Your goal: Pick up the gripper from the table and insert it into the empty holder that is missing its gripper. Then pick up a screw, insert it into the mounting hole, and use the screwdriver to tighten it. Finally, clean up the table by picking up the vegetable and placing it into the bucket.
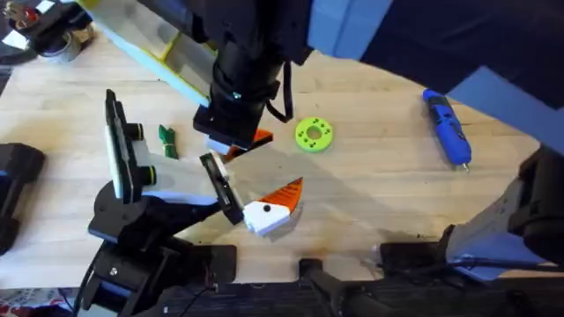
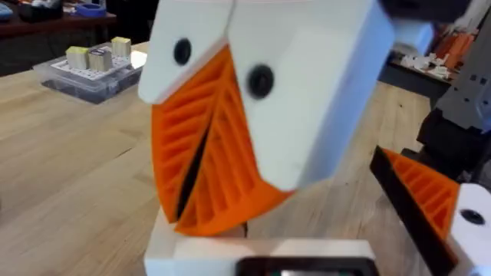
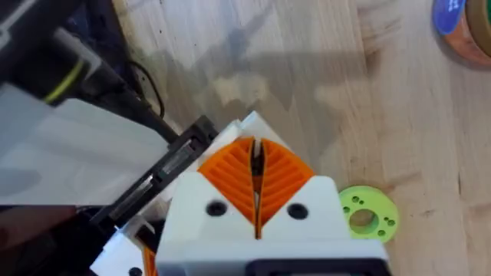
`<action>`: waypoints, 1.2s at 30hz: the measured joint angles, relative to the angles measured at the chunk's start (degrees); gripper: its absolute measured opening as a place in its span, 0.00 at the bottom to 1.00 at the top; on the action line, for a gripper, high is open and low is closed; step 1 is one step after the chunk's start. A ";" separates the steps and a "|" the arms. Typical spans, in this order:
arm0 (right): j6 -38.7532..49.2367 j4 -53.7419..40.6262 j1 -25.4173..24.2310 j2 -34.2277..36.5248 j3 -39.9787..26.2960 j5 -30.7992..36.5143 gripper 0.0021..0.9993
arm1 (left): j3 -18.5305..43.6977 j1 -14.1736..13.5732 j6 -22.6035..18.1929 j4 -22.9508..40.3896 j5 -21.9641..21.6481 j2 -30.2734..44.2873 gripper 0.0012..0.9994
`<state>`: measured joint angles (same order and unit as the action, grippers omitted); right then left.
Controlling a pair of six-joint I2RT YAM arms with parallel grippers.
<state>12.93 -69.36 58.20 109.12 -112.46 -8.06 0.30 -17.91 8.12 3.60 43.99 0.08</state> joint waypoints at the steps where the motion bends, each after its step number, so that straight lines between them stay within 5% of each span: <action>1: -0.14 0.02 0.05 0.00 0.00 0.17 0.00 | 0.00 0.00 0.00 0.00 0.00 0.00 0.99; 36: -2.66 1.66 0.55 -0.38 0.02 4.16 0.00 | 0.00 0.04 -1.68 -0.11 -0.04 -0.04 0.99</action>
<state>10.27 -67.71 58.76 108.74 -112.44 -3.90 0.30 -17.87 6.44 3.49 43.95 0.03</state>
